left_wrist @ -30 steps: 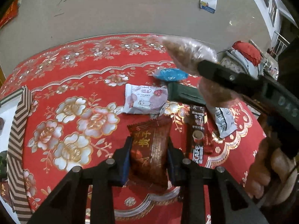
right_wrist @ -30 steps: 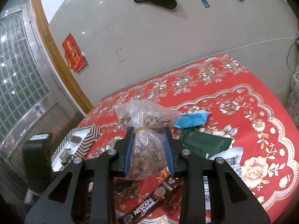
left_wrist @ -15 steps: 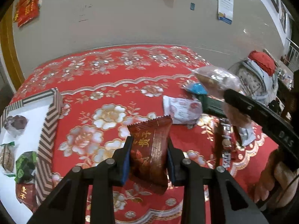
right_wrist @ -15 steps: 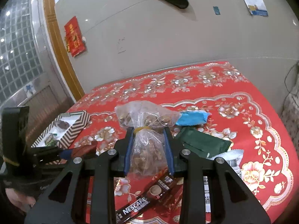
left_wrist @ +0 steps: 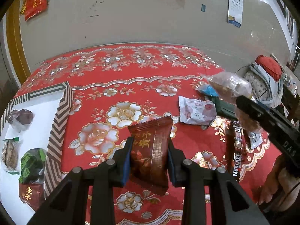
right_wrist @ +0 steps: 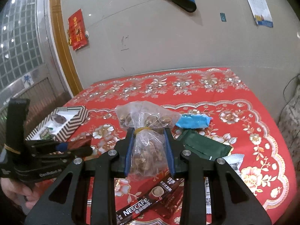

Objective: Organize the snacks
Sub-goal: 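Carry the brown candy and nuts bag into the white tray and release both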

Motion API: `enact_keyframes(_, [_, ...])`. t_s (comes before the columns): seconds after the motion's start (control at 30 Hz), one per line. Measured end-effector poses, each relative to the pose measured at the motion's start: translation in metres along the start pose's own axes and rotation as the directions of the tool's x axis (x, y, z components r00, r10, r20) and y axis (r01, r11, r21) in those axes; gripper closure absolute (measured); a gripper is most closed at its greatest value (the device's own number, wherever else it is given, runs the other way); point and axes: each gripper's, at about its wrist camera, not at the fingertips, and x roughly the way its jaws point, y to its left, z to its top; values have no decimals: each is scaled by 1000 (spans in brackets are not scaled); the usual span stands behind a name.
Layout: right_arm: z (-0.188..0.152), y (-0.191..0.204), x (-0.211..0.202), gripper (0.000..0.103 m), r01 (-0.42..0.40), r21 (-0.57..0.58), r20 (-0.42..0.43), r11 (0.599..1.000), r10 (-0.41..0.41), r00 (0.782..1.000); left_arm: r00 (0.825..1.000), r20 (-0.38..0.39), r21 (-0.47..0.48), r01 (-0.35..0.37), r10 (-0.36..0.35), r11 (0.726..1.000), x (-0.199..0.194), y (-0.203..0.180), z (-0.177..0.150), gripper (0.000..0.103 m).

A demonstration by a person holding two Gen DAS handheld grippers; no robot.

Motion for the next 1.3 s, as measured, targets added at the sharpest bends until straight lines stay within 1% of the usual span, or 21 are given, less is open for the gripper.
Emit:
enact_keyframes(0.1, [0, 2, -2, 73, 37, -12, 9, 999, -36, 999, 1000, 8, -18, 9, -8, 1000, -6, 4, 2, 68])
enact_keyframes(0.17, [-1, 0, -3, 73, 62, 17, 12, 998, -62, 998, 1000, 15, -30, 23, -23, 999, -12, 8, 4, 68])
enact_keyframes(0.2, [-2, -1, -4, 73, 53, 53, 18, 997, -54, 998, 1000, 18, -37, 25, -24, 999, -16, 10, 5, 68])
enact_keyframes(0.27, [-5, 7, -7, 73, 39, 78, 32, 996, -41, 999, 999, 20, -50, 47, -46, 998, -21, 14, 6, 68])
enact_keyframes(0.4, [-9, 36, -4, 73, 4, 61, 33, 998, -6, 999, 996, 12, -93, 92, -92, 991, -36, 39, 8, 68])
enact_keyframes(0.47, [-10, 52, 1, 73, -19, 49, 32, 999, 17, 999, 995, 16, -106, 96, -94, 990, -44, 57, 11, 68])
enact_keyframes(0.63, [-9, 100, 22, 73, -94, 9, 4, 996, 94, 996, 999, 29, -138, 40, -37, 990, -65, 123, 20, 68])
enact_keyframes(0.73, [-7, 127, 34, 73, -140, -13, -3, 990, 140, 990, 998, 50, -138, -38, 45, 990, -70, 163, 22, 68])
enact_keyframes(0.83, [-3, 163, 47, 73, -197, -44, -4, 980, 197, 980, 990, 51, -149, -121, 129, 981, -63, 193, 19, 68])
enact_keyframes(0.9, [-1, 181, 54, 73, -224, -60, -6, 973, 224, 975, 983, 6, -145, -179, 182, 973, -53, 205, 14, 68])
enact_keyframes(0.97, [2, 201, 64, 73, -251, -78, -7, 965, 252, 968, 985, 6, -150, -170, 173, 974, -52, 211, 14, 68])
enact_keyframes(1.07, [4, 222, 78, 73, -278, -86, -12, 957, 278, 961, 973, 5, -166, -228, 232, 959, -53, 218, 13, 68])
enact_keyframes(1.17, [-1, 234, 83, 73, -305, -90, -25, 948, 304, 952, 968, -17, -184, -248, 249, 951, -50, 226, 12, 68])
enact_keyframes(1.27, [-9, 245, 86, 73, -296, -127, -59, 947, 291, 955, 965, -27, -179, -261, 261, 949, -47, 227, 10, 68])
enact_keyframes(1.3, [-9, 247, 84, 73, -294, -138, -53, 946, 290, 956, 964, -28, -175, -267, 266, 948, -46, 226, 10, 68])
